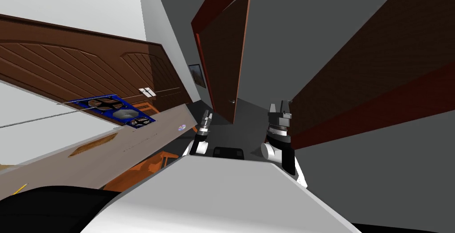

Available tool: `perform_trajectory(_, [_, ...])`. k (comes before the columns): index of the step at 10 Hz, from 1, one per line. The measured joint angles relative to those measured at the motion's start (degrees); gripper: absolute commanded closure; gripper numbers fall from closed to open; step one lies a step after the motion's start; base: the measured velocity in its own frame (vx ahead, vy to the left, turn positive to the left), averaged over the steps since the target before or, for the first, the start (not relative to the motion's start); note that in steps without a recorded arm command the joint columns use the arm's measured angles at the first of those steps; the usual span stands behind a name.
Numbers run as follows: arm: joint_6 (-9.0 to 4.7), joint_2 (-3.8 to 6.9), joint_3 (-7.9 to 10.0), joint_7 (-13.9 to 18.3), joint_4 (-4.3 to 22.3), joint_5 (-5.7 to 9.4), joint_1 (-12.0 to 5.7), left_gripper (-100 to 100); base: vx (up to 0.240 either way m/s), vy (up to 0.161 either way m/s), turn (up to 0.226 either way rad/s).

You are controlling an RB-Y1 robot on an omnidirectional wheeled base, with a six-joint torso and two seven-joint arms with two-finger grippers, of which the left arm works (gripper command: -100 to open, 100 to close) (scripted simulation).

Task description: Push the door open

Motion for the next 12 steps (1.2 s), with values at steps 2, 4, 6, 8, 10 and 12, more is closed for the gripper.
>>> perform_trajectory(2, [-0.7,0.08,-0.63,-0.13,3.02,0.02,-1.13,-100,0.09,0.049,-0.072])
perform_trajectory(4, [-1.23,0.17,-1.37,-0.26,5.68,0.01,-1.98,-100,0.099,0.034,-0.083])
perform_trajectory(6, [-1.53,0.22,-1.86,-0.34,8.91,0.08,-3.64,-100,0.089,0.039,-0.069])
perform_trajectory(8, [-2.2,0.42,-2.58,-0.35,11.45,0.13,-4.19,-100,0.088,0.05,-0.085])
perform_trajectory(10, [-3.03,0.7,-3.04,-0.27,14.74,0.29,-5.42,-100,0.093,0.05,-0.086])
perform_trajectory(12, [-3.11,0.76,-3.92,-0.36,16.4,0.25,-5.74,-100,0.098,0.039,-0.073])
